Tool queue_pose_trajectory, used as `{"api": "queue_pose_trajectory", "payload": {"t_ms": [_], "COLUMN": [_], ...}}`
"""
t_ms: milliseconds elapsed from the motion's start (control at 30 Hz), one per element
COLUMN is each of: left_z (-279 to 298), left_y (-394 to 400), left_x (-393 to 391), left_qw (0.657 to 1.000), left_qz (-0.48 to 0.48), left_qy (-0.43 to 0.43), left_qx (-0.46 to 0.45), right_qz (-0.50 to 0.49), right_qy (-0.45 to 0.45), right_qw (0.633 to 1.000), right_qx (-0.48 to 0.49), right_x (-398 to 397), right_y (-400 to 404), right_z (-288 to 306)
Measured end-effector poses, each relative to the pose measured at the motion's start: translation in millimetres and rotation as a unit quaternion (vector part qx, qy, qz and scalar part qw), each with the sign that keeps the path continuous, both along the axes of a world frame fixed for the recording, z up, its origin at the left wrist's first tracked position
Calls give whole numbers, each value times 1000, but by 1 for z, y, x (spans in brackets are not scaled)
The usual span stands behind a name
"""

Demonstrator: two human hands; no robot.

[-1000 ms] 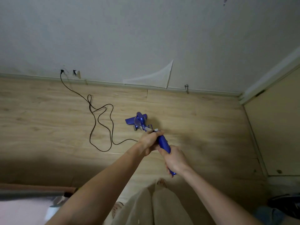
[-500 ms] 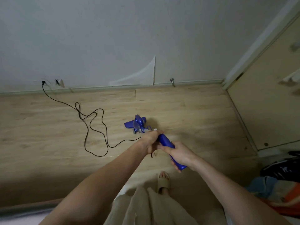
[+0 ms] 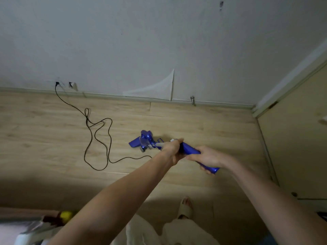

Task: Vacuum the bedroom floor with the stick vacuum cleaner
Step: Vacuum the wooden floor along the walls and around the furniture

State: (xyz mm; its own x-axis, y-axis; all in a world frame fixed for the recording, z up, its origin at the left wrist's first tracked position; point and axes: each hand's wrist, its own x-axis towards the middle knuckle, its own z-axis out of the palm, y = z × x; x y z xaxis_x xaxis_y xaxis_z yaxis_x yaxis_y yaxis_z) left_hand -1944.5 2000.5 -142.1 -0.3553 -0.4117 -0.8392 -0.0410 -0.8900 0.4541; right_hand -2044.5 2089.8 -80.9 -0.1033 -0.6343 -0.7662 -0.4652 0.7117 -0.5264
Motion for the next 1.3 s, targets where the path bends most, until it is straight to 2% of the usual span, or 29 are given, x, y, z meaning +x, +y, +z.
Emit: {"api": "queue_pose_trajectory", "payload": {"t_ms": [233, 533, 767, 933, 1100, 1300], "left_z": [23, 7, 20, 18, 10, -1], "left_y": [14, -8, -48, -83, -122, -192], "left_x": [-98, -94, -37, 15, 57, 125], "left_qw": [998, 994, 998, 996, 998, 996], "left_qz": [53, 101, 47, 38, 5, -53], "left_qy": [-5, -48, -51, -72, -48, -62], "left_qx": [15, 1, -12, -34, -33, -47], "right_qz": [79, 48, -25, -55, -79, -163], "right_qy": [17, -35, -70, -89, -104, -124], "right_qw": [997, 998, 997, 994, 990, 978], "right_qx": [19, -1, -23, -38, -47, -47], "right_x": [-114, -104, -43, 17, 60, 147], "right_y": [-5, -25, -59, -93, -128, -184], "right_z": [19, -9, 8, -4, -22, -43]}}
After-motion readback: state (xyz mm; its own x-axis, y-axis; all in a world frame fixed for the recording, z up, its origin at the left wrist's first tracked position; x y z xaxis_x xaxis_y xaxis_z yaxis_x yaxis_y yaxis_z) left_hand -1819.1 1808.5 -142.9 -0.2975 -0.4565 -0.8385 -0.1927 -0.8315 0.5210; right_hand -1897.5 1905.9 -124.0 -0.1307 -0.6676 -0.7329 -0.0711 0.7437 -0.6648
